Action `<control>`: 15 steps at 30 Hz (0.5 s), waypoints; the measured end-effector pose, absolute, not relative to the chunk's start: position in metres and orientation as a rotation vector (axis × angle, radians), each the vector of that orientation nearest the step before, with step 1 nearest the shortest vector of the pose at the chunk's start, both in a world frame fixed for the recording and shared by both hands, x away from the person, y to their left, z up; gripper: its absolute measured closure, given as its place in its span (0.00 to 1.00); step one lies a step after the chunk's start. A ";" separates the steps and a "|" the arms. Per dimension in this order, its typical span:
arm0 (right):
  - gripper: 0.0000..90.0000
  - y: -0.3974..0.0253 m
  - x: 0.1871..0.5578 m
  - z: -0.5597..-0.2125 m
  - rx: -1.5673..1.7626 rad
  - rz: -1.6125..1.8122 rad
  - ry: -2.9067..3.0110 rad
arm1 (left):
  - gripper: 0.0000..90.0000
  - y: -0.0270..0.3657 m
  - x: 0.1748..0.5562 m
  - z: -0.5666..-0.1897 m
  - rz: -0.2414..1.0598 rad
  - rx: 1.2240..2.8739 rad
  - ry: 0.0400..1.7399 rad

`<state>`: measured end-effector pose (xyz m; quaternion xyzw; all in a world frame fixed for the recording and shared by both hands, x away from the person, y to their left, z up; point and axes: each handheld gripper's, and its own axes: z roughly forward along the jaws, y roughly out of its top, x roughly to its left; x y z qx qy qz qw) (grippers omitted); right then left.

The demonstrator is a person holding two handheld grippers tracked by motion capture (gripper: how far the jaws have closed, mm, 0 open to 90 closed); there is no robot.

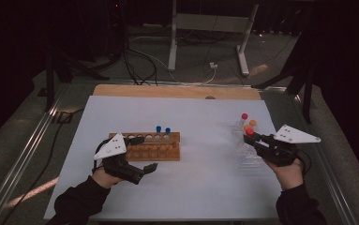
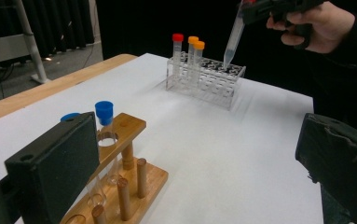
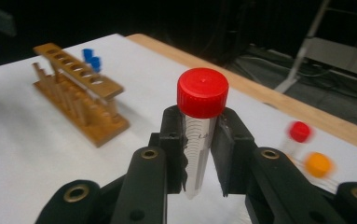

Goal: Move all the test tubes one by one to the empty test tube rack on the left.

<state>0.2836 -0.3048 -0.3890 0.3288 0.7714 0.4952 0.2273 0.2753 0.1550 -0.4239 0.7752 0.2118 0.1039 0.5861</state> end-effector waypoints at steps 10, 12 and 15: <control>0.84 -0.253 0.283 -0.406 0.782 1.399 2.278 | 0.01 0.145 0.276 -0.416 0.227 1.815 0.480; 0.84 -0.244 0.283 -0.410 0.755 1.412 2.304 | 0.01 0.142 0.276 -0.415 0.227 1.819 0.471; 0.84 -0.231 0.282 -0.415 0.720 1.412 2.347 | 0.01 0.138 0.276 -0.412 0.218 1.822 0.460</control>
